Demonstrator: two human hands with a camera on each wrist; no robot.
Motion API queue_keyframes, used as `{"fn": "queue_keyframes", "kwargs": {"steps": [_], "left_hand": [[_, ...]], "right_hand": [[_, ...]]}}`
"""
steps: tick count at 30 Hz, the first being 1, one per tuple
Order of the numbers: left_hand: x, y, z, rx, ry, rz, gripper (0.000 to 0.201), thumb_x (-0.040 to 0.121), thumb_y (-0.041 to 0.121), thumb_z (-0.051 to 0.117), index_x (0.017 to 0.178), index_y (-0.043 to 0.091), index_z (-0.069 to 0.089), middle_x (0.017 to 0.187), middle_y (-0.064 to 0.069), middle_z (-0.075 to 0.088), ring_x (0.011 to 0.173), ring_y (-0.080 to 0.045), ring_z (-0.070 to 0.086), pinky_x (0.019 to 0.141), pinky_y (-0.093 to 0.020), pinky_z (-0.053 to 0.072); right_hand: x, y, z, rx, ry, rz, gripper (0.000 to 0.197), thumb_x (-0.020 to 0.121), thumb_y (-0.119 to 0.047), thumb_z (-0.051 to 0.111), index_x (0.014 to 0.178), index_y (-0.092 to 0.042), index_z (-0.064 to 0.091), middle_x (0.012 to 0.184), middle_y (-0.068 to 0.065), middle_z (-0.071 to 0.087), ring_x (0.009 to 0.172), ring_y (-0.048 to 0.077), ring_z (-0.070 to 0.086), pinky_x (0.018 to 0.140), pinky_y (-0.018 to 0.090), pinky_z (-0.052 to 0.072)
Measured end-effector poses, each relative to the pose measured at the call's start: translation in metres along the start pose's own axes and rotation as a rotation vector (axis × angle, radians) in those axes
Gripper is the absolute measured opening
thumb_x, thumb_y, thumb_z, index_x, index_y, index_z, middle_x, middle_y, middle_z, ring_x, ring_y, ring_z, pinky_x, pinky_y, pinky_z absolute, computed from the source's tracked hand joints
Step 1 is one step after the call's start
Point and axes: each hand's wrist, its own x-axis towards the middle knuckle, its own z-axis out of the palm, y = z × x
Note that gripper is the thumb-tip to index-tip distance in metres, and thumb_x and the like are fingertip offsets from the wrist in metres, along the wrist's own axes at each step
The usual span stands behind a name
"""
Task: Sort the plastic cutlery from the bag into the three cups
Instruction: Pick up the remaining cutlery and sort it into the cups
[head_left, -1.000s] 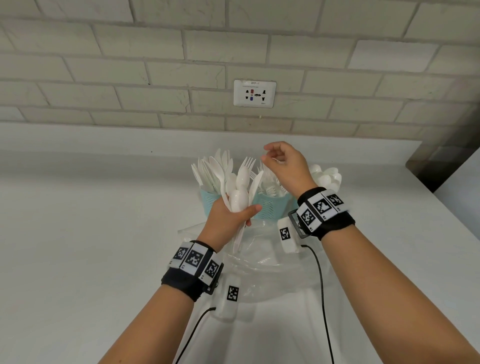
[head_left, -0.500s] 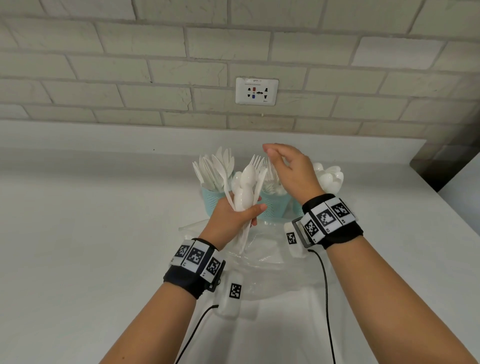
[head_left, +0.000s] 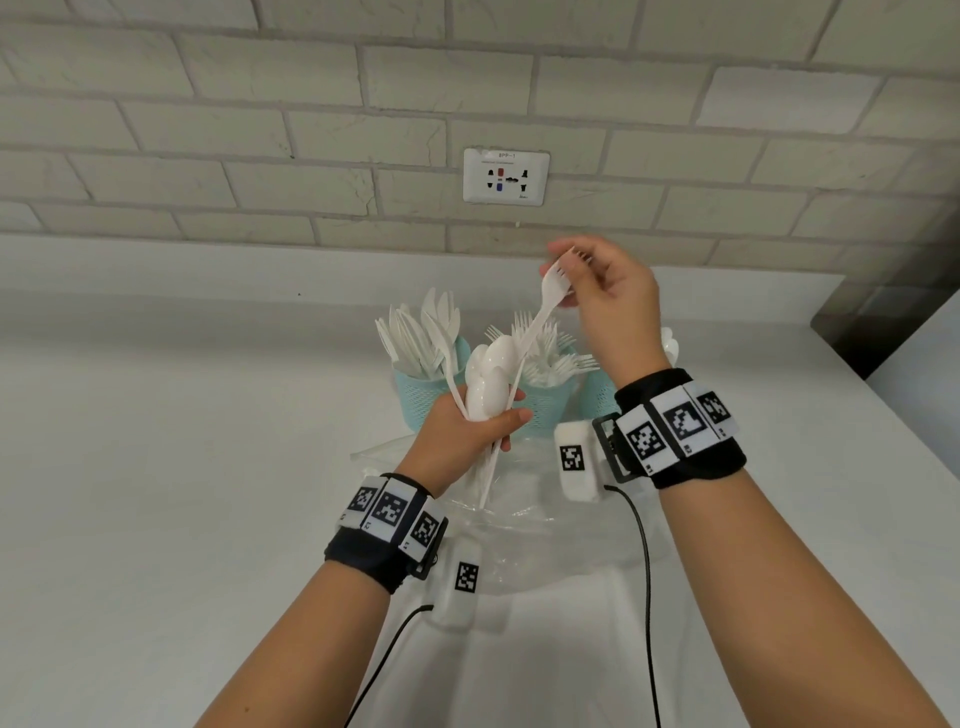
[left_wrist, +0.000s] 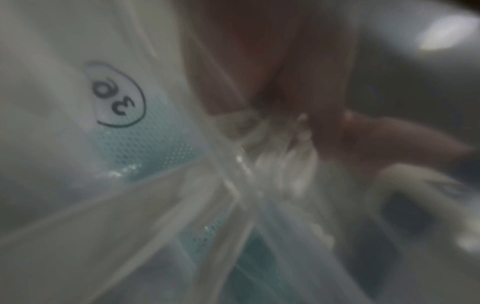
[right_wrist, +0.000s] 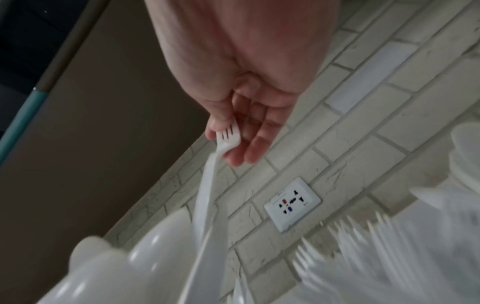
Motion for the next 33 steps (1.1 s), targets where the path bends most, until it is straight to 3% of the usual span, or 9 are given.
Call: {"fn": "queue_keyframes", "kwargs": {"steps": [5, 9, 14, 17, 20, 24, 28, 31, 33], "left_hand": [[0.004, -0.003, -0.002, 0.008, 0.072, -0.019, 0.024, 0.077, 0.016, 0.077, 0.099, 0.015, 0.07, 0.07, 0.001, 0.064, 0.056, -0.011, 0.057, 0.067, -0.025, 0.05], [0.004, -0.002, -0.003, 0.013, 0.055, -0.023, 0.023, 0.074, 0.013, 0.079, 0.095, 0.013, 0.07, 0.072, 0.002, 0.066, 0.056, -0.007, 0.059, 0.062, -0.019, 0.051], [0.002, -0.001, -0.001, -0.009, 0.032, -0.001, 0.03, 0.073, 0.009, 0.079, 0.101, 0.01, 0.068, 0.073, 0.003, 0.065, 0.055, -0.003, 0.058, 0.059, -0.015, 0.049], [0.002, -0.002, -0.002, -0.012, 0.037, 0.001, 0.026, 0.073, 0.01, 0.079, 0.096, 0.012, 0.068, 0.075, -0.002, 0.066, 0.057, -0.004, 0.059, 0.062, -0.017, 0.052], [0.003, -0.003, -0.002, 0.027, 0.054, 0.002, 0.029, 0.071, 0.013, 0.08, 0.092, 0.0, 0.066, 0.074, -0.008, 0.065, 0.064, -0.012, 0.061, 0.07, -0.025, 0.053], [0.003, -0.002, -0.001, 0.018, 0.076, 0.009, 0.024, 0.074, 0.014, 0.078, 0.087, -0.001, 0.065, 0.068, -0.005, 0.064, 0.063, -0.013, 0.06, 0.071, -0.03, 0.051], [0.002, -0.001, -0.002, -0.036, 0.108, 0.03, 0.022, 0.076, 0.016, 0.077, 0.087, 0.0, 0.066, 0.067, -0.004, 0.065, 0.063, -0.014, 0.06, 0.069, -0.031, 0.05], [0.001, 0.0, -0.003, -0.064, 0.122, 0.032, 0.008, 0.079, 0.015, 0.074, 0.079, 0.011, 0.066, 0.065, 0.0, 0.067, 0.059, -0.01, 0.062, 0.063, -0.023, 0.051], [-0.001, 0.001, -0.004, -0.115, 0.138, 0.012, 0.007, 0.081, 0.014, 0.072, 0.079, 0.012, 0.066, 0.064, 0.0, 0.067, 0.059, -0.012, 0.064, 0.061, -0.023, 0.053]], "right_hand": [[0.015, -0.007, -0.013, -0.082, 0.197, -0.214, 0.025, 0.092, -0.011, 0.048, 0.09, -0.028, 0.067, 0.089, -0.014, 0.066, 0.086, 0.007, 0.06, 0.076, 0.024, 0.051], [0.013, 0.006, -0.012, -0.376, 0.045, -0.176, 0.022, 0.095, -0.014, 0.05, 0.104, -0.016, 0.07, 0.105, -0.003, 0.069, 0.094, 0.005, 0.06, 0.083, 0.006, 0.04], [-0.003, 0.048, -0.003, -0.735, -0.352, 0.075, 0.027, 0.097, -0.023, 0.047, 0.113, -0.016, 0.068, 0.119, 0.011, 0.065, 0.121, 0.028, 0.052, 0.105, 0.041, 0.038], [-0.008, 0.051, -0.001, -0.711, -0.298, 0.048, 0.032, 0.097, -0.025, 0.047, 0.12, -0.011, 0.063, 0.128, 0.009, 0.06, 0.131, 0.029, 0.041, 0.111, 0.035, 0.028], [-0.014, 0.037, 0.0, -0.597, -0.132, -0.06, 0.031, 0.095, -0.028, 0.052, 0.12, -0.013, 0.063, 0.12, 0.005, 0.062, 0.118, 0.02, 0.046, 0.098, 0.021, 0.03], [-0.026, 0.02, 0.007, -0.408, -0.054, -0.004, 0.027, 0.089, -0.032, 0.061, 0.111, -0.017, 0.064, 0.083, -0.004, 0.058, 0.072, 0.008, 0.05, 0.075, 0.025, 0.045], [-0.036, 0.02, 0.01, -0.464, -0.203, 0.181, 0.029, 0.084, -0.039, 0.065, 0.098, -0.013, 0.066, 0.073, -0.001, 0.059, 0.062, 0.008, 0.052, 0.066, 0.026, 0.045], [-0.038, 0.018, 0.015, -0.394, -0.335, 0.265, 0.029, 0.086, -0.028, 0.065, 0.077, -0.001, 0.063, 0.063, 0.007, 0.063, 0.048, 0.01, 0.057, 0.055, 0.028, 0.047], [-0.034, 0.011, 0.016, -0.28, -0.311, 0.294, 0.021, 0.089, -0.022, 0.061, 0.074, -0.008, 0.06, 0.063, 0.003, 0.062, 0.05, 0.012, 0.06, 0.051, 0.027, 0.048]]}}
